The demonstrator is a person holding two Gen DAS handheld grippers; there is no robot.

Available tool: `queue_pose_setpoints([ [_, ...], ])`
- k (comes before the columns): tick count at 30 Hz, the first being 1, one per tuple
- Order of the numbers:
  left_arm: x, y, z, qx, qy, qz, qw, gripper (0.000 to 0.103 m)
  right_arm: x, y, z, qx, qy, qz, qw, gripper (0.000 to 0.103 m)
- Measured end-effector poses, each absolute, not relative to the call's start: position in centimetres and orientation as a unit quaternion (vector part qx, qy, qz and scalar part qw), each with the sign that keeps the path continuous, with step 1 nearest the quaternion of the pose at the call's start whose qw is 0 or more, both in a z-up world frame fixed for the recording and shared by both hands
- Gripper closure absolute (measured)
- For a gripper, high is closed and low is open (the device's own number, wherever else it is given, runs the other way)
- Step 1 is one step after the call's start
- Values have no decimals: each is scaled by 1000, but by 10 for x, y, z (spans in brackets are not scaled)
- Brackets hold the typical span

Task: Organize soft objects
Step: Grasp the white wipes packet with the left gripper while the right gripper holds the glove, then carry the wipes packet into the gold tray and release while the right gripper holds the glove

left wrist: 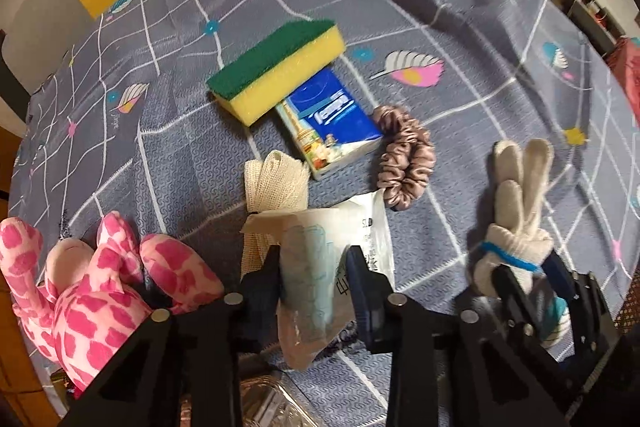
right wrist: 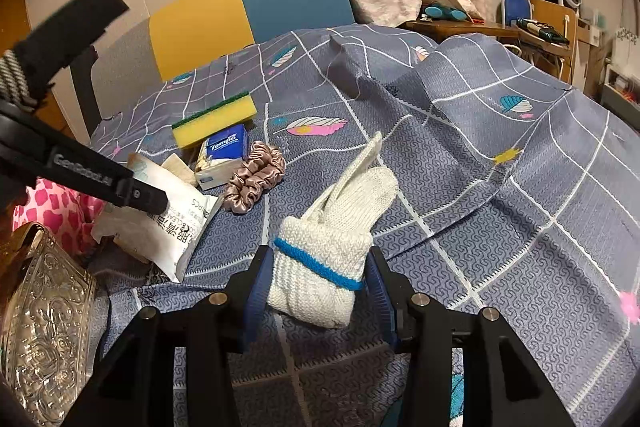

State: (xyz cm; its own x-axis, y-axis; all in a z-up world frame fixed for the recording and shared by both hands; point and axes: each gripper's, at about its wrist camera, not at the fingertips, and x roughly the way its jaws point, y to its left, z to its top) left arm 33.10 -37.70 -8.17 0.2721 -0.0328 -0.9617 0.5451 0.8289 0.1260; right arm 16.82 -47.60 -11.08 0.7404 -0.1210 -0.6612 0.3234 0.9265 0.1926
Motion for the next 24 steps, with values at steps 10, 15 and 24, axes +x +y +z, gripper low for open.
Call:
queue_pose_setpoints([
  [10,317,-366,-60,186,550,-216,785,79,169,-473,-110,139,340,-127,921,55],
  [15,315,-353,-43,145,546,-231,792,80,170,-470,-110,128,342,-133,921,55],
  [24,293,-315,3,60,516,-286,805,80,168,-461,-107,101,332,-148,926,56],
])
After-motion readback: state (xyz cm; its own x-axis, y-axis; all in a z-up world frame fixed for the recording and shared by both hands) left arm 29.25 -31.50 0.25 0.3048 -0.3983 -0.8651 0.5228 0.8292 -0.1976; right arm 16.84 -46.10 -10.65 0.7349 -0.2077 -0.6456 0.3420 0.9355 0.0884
